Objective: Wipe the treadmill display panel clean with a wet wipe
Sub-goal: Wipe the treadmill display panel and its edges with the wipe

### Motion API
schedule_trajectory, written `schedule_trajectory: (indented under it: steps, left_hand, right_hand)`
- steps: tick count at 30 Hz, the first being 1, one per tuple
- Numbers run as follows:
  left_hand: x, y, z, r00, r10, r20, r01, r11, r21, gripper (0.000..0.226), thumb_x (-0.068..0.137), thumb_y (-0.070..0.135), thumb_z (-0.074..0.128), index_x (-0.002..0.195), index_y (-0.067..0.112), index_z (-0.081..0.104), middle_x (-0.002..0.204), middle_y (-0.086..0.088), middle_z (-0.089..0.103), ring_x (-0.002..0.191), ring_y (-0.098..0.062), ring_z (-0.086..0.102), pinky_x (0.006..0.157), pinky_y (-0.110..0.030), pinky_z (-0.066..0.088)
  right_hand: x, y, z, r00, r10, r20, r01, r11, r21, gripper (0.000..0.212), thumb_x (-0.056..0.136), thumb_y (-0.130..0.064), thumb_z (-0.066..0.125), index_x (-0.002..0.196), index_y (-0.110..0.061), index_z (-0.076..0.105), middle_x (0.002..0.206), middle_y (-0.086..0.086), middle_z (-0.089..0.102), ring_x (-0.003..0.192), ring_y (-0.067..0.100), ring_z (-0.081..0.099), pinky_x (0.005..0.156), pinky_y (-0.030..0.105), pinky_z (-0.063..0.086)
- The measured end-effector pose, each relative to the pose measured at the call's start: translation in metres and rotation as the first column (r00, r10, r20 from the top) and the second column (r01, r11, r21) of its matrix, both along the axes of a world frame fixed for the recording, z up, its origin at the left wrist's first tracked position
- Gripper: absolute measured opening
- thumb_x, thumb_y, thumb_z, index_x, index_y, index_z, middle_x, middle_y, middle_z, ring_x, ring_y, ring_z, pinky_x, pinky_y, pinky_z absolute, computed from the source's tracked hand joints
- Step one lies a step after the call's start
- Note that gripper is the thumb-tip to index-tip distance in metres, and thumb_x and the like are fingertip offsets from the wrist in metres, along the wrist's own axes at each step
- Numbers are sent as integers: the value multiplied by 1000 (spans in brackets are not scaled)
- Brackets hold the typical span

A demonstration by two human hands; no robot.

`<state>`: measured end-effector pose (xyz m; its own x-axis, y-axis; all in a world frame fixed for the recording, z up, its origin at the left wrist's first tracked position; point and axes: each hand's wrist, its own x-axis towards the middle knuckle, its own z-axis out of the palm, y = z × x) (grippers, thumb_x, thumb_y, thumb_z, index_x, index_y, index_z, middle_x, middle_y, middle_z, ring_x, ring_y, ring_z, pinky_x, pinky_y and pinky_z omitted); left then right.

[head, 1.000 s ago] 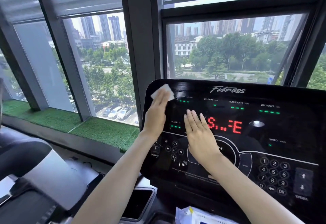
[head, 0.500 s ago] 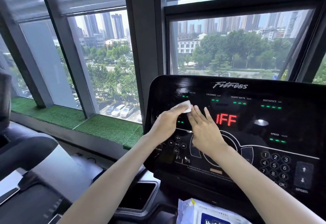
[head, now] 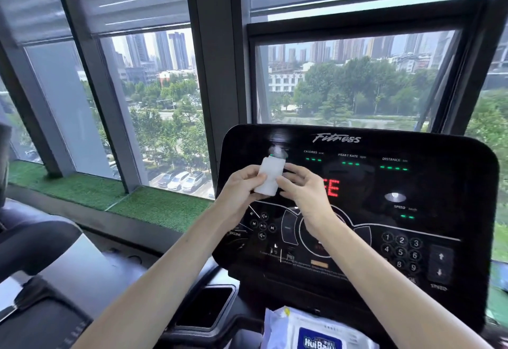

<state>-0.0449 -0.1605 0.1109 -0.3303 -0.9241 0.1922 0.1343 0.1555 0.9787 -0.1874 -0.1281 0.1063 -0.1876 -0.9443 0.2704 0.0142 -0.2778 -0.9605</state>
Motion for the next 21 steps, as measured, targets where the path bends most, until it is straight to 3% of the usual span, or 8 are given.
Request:
schedule_trajectory:
  steps: [7, 11, 14, 16, 19, 21]
  left_hand:
    - [1, 9, 1, 992, -48, 114, 50, 999, -18, 27, 94, 22, 53, 103, 4, 70, 95, -8, 69, 80, -9, 64, 71, -19, 50]
    - [8, 6, 3, 975, -98, 200, 103, 995, -15, 23, 94, 21, 52, 102, 11, 72, 97, -2, 69, 88, -11, 60, 82, -27, 44]
    - [13, 3, 3, 993, -101, 58, 99, 994, 41, 21, 92, 13, 55, 106, 10, 70, 103, -6, 68, 91, -17, 61, 82, -32, 47]
    - [16, 1, 2, 996, -81, -37, 84, 991, 104, 18, 91, 10, 56, 104, 10, 69, 101, -6, 67, 90, -18, 60, 78, -32, 47]
    - [19, 1, -1, 998, -56, 5, 55, 992, 116, 15, 91, 10, 57, 98, 13, 70, 99, -5, 67, 89, -18, 60, 73, -29, 46]
    - [20, 3, -2, 998, -66, 6, 64, 989, 131, 15, 90, 11, 57, 91, 16, 71, 97, -3, 68, 89, -18, 61, 73, -30, 47]
  right_hand:
    - [2, 2, -8, 994, 54, 98, -57, 998, 35, 26, 87, -11, 64, 112, -8, 62, 100, 10, 71, 93, 18, 69, 83, 33, 56]
    - [4, 0, -8, 991, 94, 97, -98, 994, 43, 20, 88, -8, 60, 108, -7, 63, 101, 12, 70, 96, 22, 68, 85, 38, 55]
    - [1, -3, -9, 988, 132, 84, -139, 986, 94, 41, 84, -17, 67, 124, -18, 54, 107, 4, 70, 102, 17, 65, 90, 35, 51]
    - [-1, -4, -12, 981, 158, 112, -170, 979, 111, 49, 82, -13, 68, 129, -16, 51, 104, 7, 71, 100, 21, 66, 86, 36, 52]
    - [-2, -2, -12, 973, 143, 183, -164, 981, 104, 48, 82, 0, 65, 126, -15, 52, 97, 12, 71, 92, 24, 68, 72, 31, 51]
    - [-2, -2, -12, 973, 118, 198, -141, 985, 103, 50, 81, 3, 64, 125, -17, 51, 94, 13, 71, 91, 25, 68, 72, 31, 50]
